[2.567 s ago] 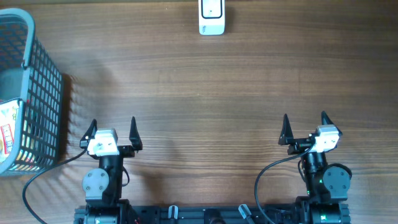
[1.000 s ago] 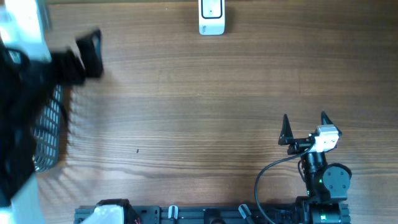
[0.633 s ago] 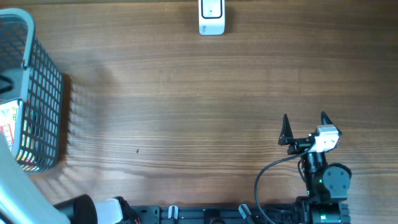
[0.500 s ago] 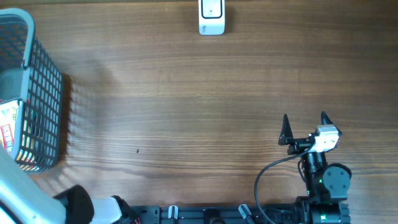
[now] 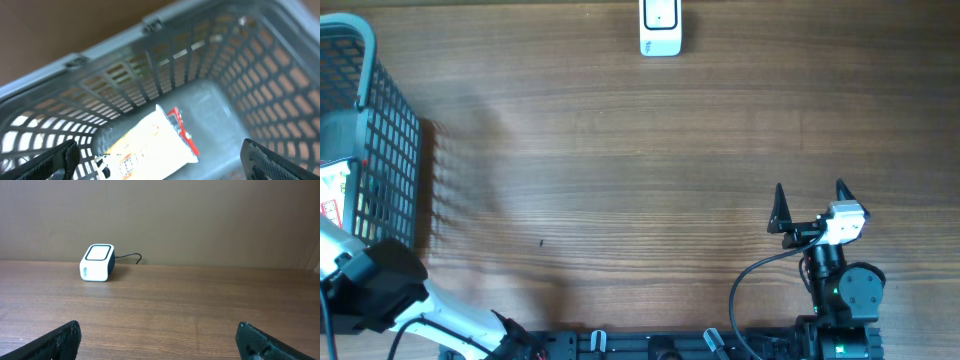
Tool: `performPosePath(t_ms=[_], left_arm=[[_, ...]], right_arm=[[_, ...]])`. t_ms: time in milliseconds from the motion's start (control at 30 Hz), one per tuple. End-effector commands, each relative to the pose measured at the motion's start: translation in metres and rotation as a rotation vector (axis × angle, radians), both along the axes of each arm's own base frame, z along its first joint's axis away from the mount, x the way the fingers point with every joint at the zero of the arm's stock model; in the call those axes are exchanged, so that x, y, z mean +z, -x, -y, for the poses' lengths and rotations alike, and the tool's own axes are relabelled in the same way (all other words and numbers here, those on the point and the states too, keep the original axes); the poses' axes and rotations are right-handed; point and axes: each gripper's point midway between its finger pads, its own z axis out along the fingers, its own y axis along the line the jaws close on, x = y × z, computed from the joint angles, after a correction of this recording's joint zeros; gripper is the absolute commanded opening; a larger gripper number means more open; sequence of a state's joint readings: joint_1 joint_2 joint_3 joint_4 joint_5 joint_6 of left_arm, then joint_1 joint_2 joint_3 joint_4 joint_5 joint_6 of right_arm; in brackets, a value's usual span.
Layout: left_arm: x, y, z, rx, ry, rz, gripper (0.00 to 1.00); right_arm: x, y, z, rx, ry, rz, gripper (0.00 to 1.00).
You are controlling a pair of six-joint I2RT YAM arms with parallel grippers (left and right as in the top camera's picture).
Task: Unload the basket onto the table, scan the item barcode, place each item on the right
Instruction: 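Reach the left gripper into the basket and grasp a snack bag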
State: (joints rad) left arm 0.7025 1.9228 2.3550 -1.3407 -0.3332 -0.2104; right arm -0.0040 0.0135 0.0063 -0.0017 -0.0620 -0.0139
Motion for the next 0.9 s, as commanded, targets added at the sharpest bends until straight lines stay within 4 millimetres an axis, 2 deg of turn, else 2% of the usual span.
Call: performPosePath(t_ms=[0,67,133,267,400,633,700,800,867], left_arm=[[-0.065,-0.008,-0.004,-0.172,0.175,-0.11,1.0],[-0.102,-0.011,0.003,-0.273,0.278,-0.154,1.0],[-0.13,-0.011,0.01,-0.317,0.357,-0.174,1.0],[-0.163,-0.008,0.014,-0.316,0.416,-0.208,1.0],[-0.182,-0.005,0.023,-0.325,0.466,-0.221,1.0],[-0.227,0.006,0.038,-0.323,0.532,-0.287,1.0],[-0.231,0.009,0.031,-0.301,0.499,-0.31,1.0],[-0.227,0.015,0.009,-0.2,0.406,-0.337,1.0],[-0.227,0.015,0.006,-0.191,0.396,-0.339,1.0]], right_arm=[[0.002,0.0,0.002,-0.011,0.01,0.009,1.0],[0.002,0.0,0.002,-0.011,0.01,0.009,1.0],[0.002,0.0,0.002,-0.011,0.01,0.009,1.0],[0.002,0.0,0.002,-0.011,0.01,0.009,1.0],[0.002,0.0,0.002,-0.011,0.01,0.009,1.0],[0.002,0.0,0.002,-0.011,0.01,0.009,1.0],[0.002,0.0,0.002,-0.011,0.01,0.009,1.0],[0.002,0.0,0.002,-0.011,0.01,0.009,1.0],[0.002,0.0,0.002,-0.011,0.01,0.009,1.0]])
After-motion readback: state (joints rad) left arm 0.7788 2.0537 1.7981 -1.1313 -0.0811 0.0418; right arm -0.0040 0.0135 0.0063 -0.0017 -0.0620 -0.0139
